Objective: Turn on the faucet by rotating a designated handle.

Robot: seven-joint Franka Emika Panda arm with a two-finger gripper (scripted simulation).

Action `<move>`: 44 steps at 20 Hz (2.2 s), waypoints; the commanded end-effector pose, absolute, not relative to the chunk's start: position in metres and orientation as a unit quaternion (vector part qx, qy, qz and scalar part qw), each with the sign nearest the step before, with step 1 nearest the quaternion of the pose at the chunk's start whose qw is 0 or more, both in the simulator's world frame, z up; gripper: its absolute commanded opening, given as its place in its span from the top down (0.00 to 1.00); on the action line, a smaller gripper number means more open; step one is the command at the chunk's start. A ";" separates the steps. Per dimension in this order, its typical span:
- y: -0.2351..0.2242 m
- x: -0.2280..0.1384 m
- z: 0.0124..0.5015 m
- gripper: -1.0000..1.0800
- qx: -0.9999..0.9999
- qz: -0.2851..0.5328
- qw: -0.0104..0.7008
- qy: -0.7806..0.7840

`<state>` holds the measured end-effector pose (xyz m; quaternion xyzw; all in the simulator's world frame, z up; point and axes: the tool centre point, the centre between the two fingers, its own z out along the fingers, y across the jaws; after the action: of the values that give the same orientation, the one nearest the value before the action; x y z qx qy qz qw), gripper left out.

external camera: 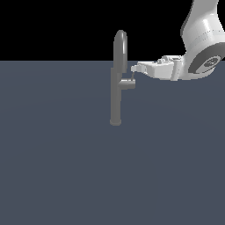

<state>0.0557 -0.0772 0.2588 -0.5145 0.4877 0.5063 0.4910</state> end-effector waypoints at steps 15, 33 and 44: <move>-0.079 0.016 0.225 1.00 -0.514 0.510 0.489 0.486; -0.079 0.021 0.182 1.00 -0.519 0.507 0.492 0.482; -0.078 0.037 0.180 1.00 -0.526 0.504 0.496 0.472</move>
<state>0.0332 -0.0802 0.1937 -0.5301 0.4655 0.5034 0.4989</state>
